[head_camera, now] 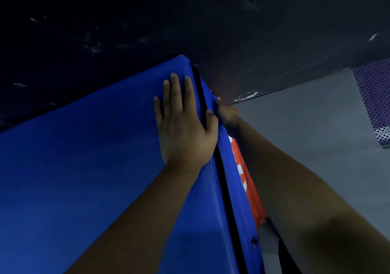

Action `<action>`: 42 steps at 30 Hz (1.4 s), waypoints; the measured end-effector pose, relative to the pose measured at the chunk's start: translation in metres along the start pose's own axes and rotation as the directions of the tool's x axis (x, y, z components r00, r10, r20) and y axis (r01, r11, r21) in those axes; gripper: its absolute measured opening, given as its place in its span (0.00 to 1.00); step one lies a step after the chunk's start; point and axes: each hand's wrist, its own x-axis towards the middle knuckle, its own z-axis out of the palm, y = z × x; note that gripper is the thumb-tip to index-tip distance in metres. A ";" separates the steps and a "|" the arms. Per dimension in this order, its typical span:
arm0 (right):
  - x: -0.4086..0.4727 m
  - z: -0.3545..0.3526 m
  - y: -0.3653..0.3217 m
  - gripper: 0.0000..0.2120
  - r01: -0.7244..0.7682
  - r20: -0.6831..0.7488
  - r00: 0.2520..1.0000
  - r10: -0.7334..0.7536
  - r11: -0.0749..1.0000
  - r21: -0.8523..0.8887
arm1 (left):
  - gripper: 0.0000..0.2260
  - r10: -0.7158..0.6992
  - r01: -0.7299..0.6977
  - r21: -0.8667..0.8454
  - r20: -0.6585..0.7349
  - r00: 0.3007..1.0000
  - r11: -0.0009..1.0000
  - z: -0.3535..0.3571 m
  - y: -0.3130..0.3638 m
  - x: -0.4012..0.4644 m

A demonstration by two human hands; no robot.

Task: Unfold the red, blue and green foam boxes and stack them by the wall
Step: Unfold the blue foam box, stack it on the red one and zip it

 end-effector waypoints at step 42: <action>-0.389 0.086 -0.089 0.32 0.087 -0.058 0.973 -0.224 0.584 -0.807 | 0.20 -0.257 0.450 -0.306 0.506 0.824 0.839 -0.241 -0.170 -0.211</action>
